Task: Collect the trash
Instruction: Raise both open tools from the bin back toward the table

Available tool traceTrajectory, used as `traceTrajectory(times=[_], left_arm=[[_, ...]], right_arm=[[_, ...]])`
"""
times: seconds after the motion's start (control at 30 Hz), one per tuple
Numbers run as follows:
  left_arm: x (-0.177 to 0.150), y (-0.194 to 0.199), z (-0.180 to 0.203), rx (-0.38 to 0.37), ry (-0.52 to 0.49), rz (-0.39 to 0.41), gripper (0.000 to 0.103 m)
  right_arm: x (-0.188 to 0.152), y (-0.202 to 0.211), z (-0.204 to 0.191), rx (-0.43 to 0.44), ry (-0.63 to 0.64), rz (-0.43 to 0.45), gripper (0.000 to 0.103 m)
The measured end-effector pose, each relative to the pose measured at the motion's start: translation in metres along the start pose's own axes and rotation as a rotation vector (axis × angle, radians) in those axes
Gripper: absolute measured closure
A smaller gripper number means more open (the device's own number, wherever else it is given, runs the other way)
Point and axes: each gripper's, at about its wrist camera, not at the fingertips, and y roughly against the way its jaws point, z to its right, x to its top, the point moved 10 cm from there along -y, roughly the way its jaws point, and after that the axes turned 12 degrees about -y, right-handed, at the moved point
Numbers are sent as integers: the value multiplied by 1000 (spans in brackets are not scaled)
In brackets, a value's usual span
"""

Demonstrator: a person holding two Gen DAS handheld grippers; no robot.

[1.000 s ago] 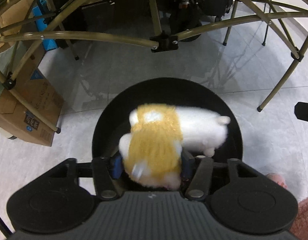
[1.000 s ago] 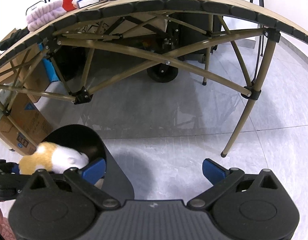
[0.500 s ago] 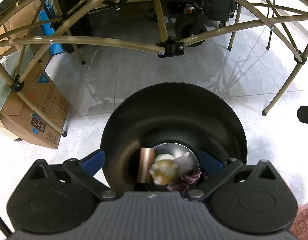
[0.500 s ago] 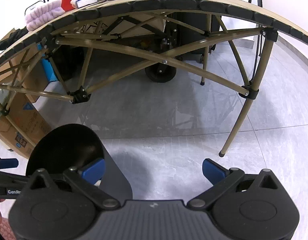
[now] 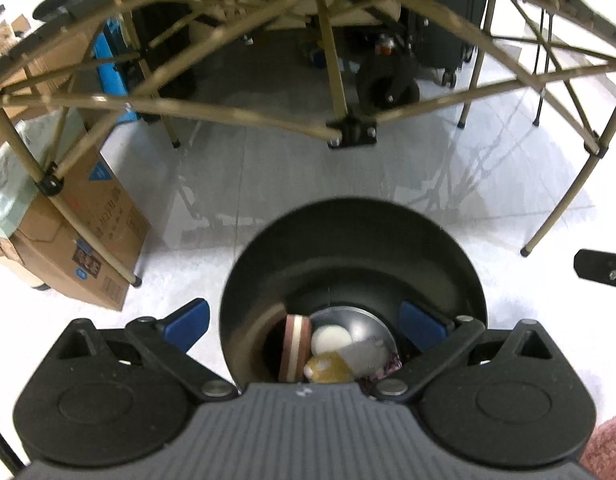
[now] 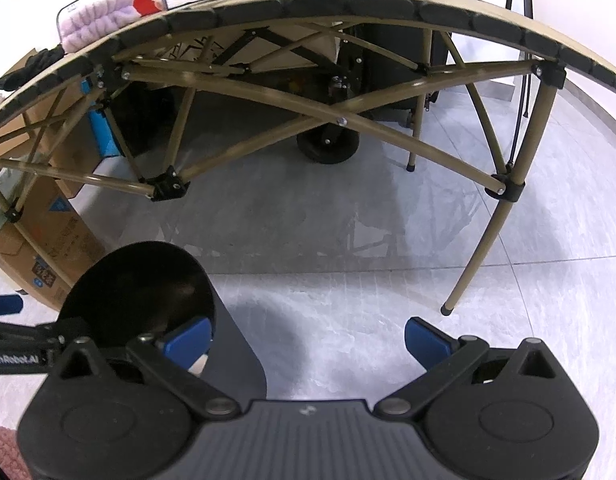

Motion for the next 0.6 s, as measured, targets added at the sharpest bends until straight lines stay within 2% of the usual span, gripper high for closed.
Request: traceTrajectory(times=[0.33,0.6], left_arm=[[22,55,-20,33,23,170,0],[47,104,-49,51,96,311,0]], right_arm=[[15,44,-35,108,52,115,0],[49,93,-54,186,43,255,0]])
